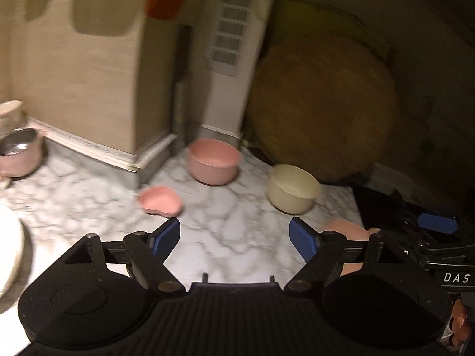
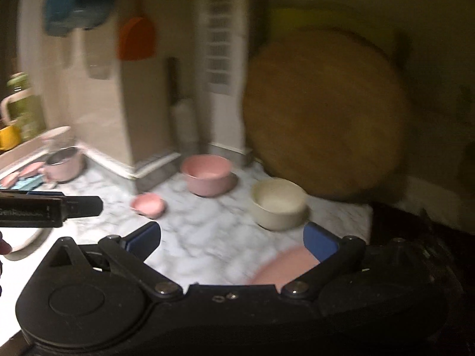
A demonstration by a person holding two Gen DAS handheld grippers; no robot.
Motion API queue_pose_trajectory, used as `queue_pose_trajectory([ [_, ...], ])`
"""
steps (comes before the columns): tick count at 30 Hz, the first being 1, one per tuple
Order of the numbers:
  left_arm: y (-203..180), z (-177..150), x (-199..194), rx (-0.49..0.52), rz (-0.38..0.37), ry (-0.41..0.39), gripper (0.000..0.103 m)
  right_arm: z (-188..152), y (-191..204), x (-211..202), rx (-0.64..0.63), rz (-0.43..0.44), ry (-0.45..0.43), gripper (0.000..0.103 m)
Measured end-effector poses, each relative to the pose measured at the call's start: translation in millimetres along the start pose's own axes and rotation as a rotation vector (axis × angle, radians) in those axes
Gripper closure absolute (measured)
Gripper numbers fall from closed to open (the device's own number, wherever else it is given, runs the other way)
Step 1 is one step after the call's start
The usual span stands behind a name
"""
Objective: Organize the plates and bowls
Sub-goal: 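Reach both grippers to the pink bear-shaped plate rim and close, then lift the pink bear-shaped plate and carry it toward the white plates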
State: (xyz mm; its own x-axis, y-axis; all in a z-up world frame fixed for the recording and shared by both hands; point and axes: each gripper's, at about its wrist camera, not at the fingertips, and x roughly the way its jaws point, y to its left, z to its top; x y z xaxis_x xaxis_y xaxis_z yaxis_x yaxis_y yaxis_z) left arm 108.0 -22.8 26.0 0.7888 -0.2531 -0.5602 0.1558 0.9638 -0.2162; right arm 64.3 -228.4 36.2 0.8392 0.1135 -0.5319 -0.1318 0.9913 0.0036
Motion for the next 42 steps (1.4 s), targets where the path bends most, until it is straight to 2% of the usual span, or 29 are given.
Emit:
queue_pose_trajectory([
  [9,-48.2,-11.1,64.3,0.086,-0.086,0.101,0.023,-36.0,-67.7,3.0,0.130,-0.162,0.090,0.001],
  [15,-74.4,-22.9,106.8,0.135,-0.139,0.183,0.023,-54.4,-96.4,21.4,0.215,-0.221,0.163,0.005],
  [20,-89.8,-34.9,136.5,0.167,-0.183,0.246,0.023,-68.7,-112.2,36.0,0.274,-0.237,0.219,0.013],
  [27,-99.1,-39.8,168.3,0.171,-0.181,0.295,0.023,-78.3,-124.7,55.8,0.358,-0.219,0.263,0.022],
  [32,-98.7,-42.7,182.9,0.158,-0.173,0.329,0.024,-80.6,-127.9,69.7,0.409,-0.194,0.298,0.033],
  [34,-98.7,-43.1,184.3,0.157,-0.186,0.333,0.031,-81.3,-129.0,72.4,0.426,-0.196,0.309,0.040],
  [36,-99.9,-43.2,185.2,0.170,-0.168,0.335,0.035,-82.3,-131.1,74.4,0.451,-0.185,0.320,0.047],
  [39,-96.3,-41.4,188.4,0.136,-0.169,0.350,0.047,-83.4,-135.3,77.1,0.494,-0.171,0.332,0.057],
  [42,-93.8,-39.4,191.8,0.112,-0.176,0.367,0.070,-83.9,-136.4,80.3,0.511,-0.175,0.346,0.065],
])
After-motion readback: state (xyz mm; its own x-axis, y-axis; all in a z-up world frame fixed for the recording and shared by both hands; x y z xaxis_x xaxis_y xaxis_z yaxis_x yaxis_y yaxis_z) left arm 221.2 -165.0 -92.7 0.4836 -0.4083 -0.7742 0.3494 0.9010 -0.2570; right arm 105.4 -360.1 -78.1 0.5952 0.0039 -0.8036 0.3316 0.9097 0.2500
